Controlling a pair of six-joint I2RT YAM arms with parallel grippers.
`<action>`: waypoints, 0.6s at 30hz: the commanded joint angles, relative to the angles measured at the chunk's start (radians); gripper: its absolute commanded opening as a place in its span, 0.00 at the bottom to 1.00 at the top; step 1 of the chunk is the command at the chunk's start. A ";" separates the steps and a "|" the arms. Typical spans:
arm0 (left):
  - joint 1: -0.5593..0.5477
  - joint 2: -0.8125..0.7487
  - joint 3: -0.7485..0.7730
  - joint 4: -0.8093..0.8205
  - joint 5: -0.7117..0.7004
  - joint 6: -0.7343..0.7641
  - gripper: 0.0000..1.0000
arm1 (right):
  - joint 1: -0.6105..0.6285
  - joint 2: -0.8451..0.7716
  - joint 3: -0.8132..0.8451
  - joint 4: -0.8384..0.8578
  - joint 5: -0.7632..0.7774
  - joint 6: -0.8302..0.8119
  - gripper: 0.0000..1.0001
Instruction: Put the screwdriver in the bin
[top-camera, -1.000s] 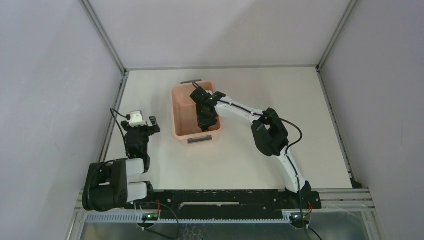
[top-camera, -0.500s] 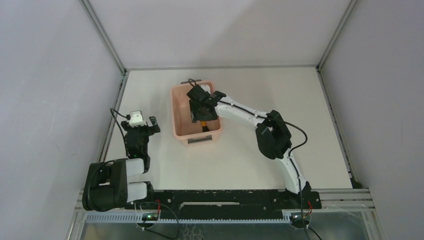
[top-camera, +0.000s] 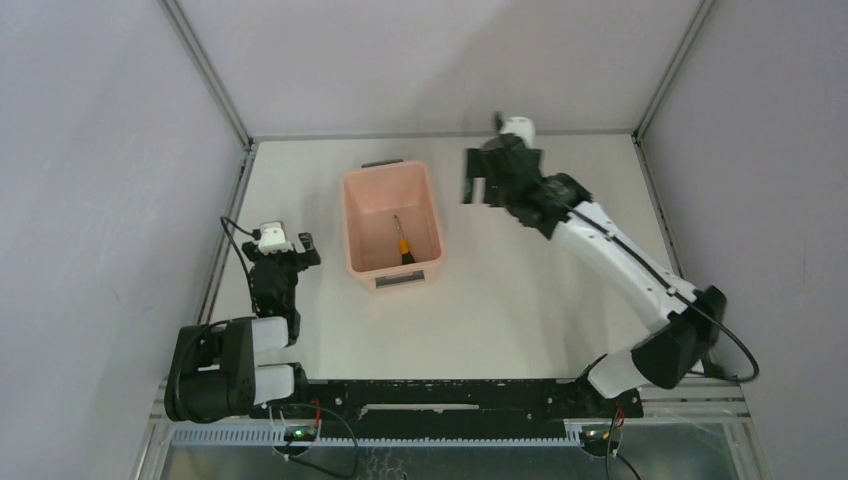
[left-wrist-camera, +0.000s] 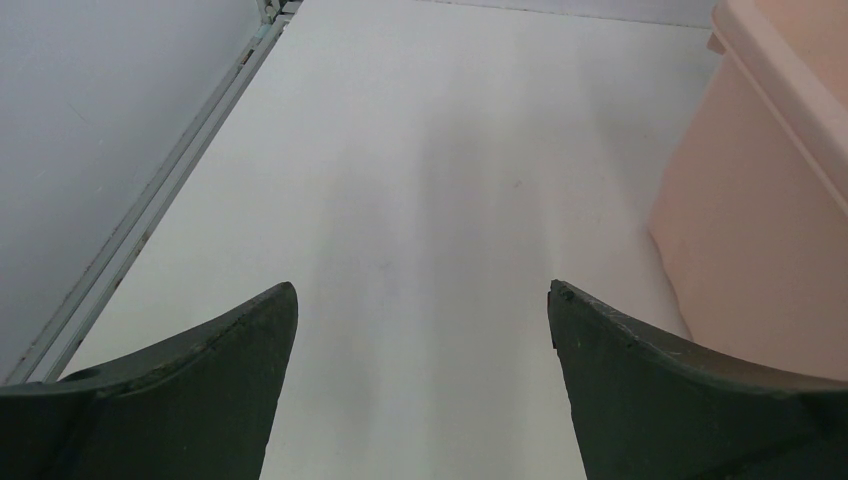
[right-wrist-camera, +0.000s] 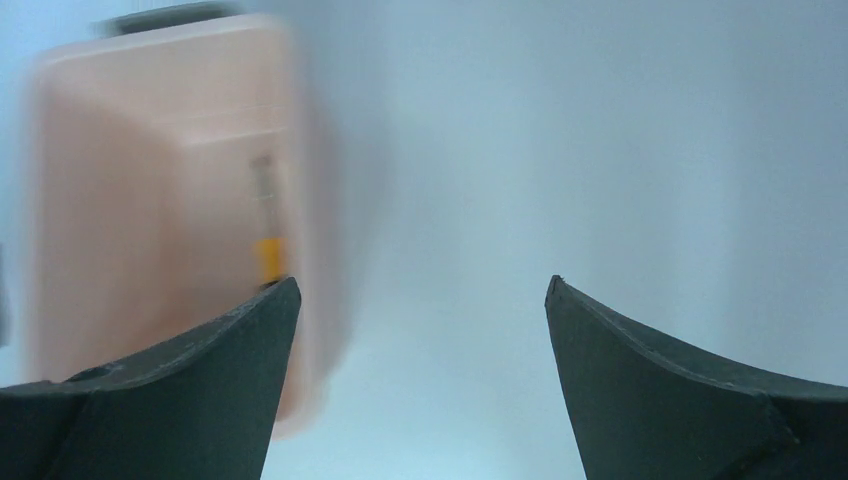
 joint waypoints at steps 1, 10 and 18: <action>-0.006 -0.008 0.040 0.026 -0.003 0.012 1.00 | -0.280 -0.157 -0.223 -0.002 0.012 -0.076 1.00; -0.007 -0.008 0.038 0.024 -0.003 0.012 1.00 | -0.742 -0.373 -0.389 0.016 -0.207 -0.142 1.00; -0.006 -0.009 0.039 0.025 -0.003 0.012 1.00 | -0.761 -0.407 -0.409 0.018 -0.186 -0.117 1.00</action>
